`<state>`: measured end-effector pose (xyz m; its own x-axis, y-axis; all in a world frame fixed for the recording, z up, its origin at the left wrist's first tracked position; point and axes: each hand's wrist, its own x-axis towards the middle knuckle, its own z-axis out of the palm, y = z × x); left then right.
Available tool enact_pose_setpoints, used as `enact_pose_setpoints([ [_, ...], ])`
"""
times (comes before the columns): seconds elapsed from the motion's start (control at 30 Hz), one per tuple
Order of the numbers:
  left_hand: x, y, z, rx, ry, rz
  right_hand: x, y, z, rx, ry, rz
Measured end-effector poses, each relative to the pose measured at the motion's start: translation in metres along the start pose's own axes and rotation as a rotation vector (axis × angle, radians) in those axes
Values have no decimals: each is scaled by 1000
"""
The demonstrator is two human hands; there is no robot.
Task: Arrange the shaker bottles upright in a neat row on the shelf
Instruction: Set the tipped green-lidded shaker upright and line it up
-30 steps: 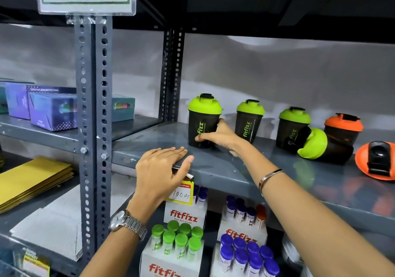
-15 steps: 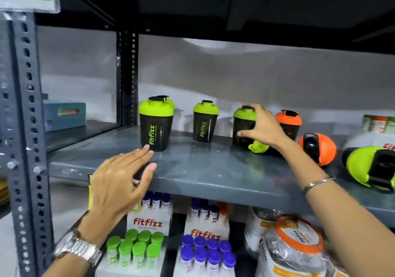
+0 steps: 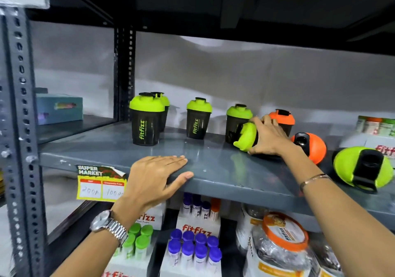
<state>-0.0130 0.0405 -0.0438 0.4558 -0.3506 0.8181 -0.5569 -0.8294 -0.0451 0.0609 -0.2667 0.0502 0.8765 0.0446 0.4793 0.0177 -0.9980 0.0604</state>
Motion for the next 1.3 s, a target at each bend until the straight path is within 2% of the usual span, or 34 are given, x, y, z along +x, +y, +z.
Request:
enact_pose_setpoints([
  [0.13,-1,0,-6,-27,-3,-3,-4,-35,-12,83,102,-73],
  [0.27,0,-8,-15,-41,44,-85,0,-83,-20,476,209,-15],
  [0.4,-4,-14,-19,18,3,-98,11,-120,-15,870,172,115],
  [0.5,-7,-14,-17,34,-34,-99,15,-128,-8,1008,147,204],
  [0.67,-9,-15,-11,-2,3,-109,11,-130,0,1079,126,255],
  [0.77,-9,-16,-10,-20,11,-106,7,-138,4,937,92,273],
  [0.87,-9,-18,-9,-32,11,-110,6,-147,7,824,154,301],
  [0.93,-9,-18,-8,-36,20,-112,10,-144,7,907,144,296],
  [1.07,-9,-19,-7,-45,32,-115,13,-133,10,1152,5,273],
  [1.3,-10,-21,-4,-45,65,-94,14,-135,22,1141,-71,253],
])
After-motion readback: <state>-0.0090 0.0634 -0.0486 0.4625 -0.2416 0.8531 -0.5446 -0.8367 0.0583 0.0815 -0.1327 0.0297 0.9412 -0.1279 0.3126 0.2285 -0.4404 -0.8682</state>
